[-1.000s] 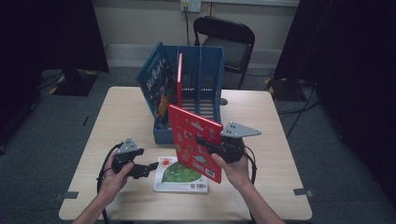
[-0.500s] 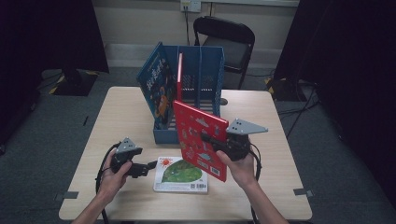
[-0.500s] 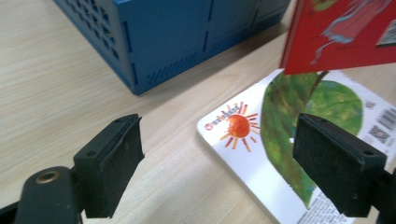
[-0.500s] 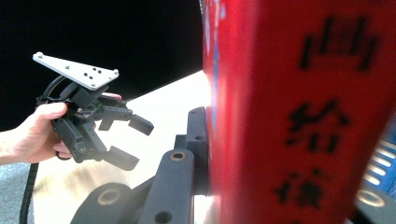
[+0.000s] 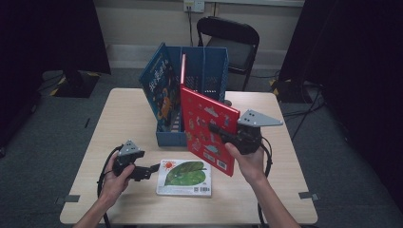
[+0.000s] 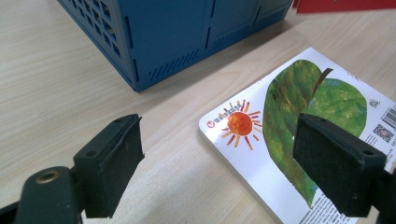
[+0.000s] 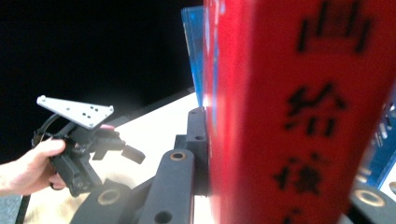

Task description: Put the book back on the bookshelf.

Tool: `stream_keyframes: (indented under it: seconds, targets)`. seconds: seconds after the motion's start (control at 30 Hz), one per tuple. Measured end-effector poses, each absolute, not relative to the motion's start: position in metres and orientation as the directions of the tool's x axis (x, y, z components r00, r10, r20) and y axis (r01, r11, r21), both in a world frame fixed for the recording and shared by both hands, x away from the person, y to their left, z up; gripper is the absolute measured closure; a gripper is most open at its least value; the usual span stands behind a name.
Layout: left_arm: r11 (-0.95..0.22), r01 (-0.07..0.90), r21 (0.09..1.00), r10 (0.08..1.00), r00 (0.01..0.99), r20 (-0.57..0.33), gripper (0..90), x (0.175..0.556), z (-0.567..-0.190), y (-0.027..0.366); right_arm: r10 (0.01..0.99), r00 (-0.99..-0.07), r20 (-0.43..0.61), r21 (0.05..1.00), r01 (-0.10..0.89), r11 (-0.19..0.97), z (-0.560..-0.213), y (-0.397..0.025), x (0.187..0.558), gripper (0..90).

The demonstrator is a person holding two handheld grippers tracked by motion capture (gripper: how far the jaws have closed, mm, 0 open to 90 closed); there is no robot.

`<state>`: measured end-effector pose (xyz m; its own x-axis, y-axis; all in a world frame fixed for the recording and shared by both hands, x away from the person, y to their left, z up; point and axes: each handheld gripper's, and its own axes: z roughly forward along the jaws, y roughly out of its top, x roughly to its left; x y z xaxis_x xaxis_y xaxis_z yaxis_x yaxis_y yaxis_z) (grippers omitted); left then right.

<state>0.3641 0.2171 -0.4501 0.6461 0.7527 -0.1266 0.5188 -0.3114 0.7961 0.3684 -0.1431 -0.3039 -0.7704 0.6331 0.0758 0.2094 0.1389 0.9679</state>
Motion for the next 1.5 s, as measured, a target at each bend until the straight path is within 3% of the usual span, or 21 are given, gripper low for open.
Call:
stream_keyframes:
  seconds: [0.37, 1.5]
  targets:
    - [-0.319, 0.519, 0.793, 0.751, 0.649, -0.122, 15.8, 0.365, -0.451, 0.216, 0.660, -0.748, 0.065, 0.977, 0.183, 0.111, -0.283, -0.142, 0.378, 80.6]
    - [-0.328, 0.515, 0.792, 0.754, 0.648, -0.109, 15.8, 0.363, -0.453, 0.214, 0.766, -0.639, 0.066, 0.974, 0.207, 0.089, -0.273, -0.109, 0.430, 80.6]
